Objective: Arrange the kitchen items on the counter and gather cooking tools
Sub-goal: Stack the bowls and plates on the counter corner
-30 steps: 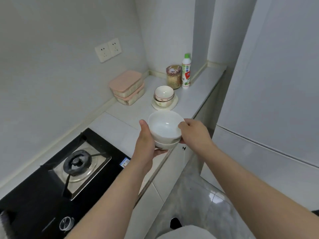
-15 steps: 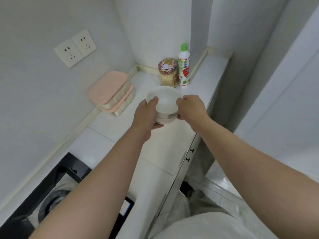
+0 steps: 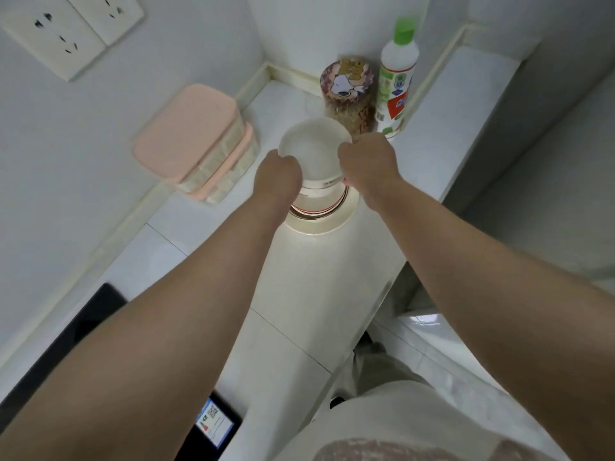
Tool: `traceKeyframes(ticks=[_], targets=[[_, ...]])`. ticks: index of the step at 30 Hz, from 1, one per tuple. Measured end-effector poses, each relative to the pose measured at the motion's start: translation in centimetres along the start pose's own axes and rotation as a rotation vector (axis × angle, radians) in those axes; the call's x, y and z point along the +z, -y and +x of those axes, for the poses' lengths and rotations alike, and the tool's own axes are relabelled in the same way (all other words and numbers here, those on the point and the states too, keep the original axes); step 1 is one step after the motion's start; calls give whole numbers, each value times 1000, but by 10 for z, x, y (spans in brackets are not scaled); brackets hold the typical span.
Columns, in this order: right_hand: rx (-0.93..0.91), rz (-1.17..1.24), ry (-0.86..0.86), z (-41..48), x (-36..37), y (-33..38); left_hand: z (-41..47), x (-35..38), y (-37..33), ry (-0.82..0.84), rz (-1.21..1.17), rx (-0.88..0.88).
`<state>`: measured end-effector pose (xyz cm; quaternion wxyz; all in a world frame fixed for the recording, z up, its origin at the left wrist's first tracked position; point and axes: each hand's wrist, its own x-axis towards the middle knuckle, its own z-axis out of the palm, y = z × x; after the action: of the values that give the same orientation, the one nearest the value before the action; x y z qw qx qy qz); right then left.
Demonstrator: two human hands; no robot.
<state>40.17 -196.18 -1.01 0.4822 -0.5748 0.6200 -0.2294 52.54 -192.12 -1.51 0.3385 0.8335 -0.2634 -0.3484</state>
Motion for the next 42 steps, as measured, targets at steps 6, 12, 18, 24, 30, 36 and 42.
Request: traceKeyframes(ticks=[6,12,18,24,30,36,42], targets=[[94,71,-19,13,12,-11,7,6,16,15,-41,17],[83,-66,21,10,15,-18,9,11,30,52,-100,-51],[58,-110,50,11,14,-21,7,15,30,57,-54,-44],[45,-143,101,11,13,-23,8,11,27,89,74,-20],[137,-136,120,9,16,-24,7,7,26,48,0,-28],[157,-173,113,9,14,-5,2,5,10,75,-149,-242],[118,-205,137,12,13,5,7,2,16,67,-164,-244]])
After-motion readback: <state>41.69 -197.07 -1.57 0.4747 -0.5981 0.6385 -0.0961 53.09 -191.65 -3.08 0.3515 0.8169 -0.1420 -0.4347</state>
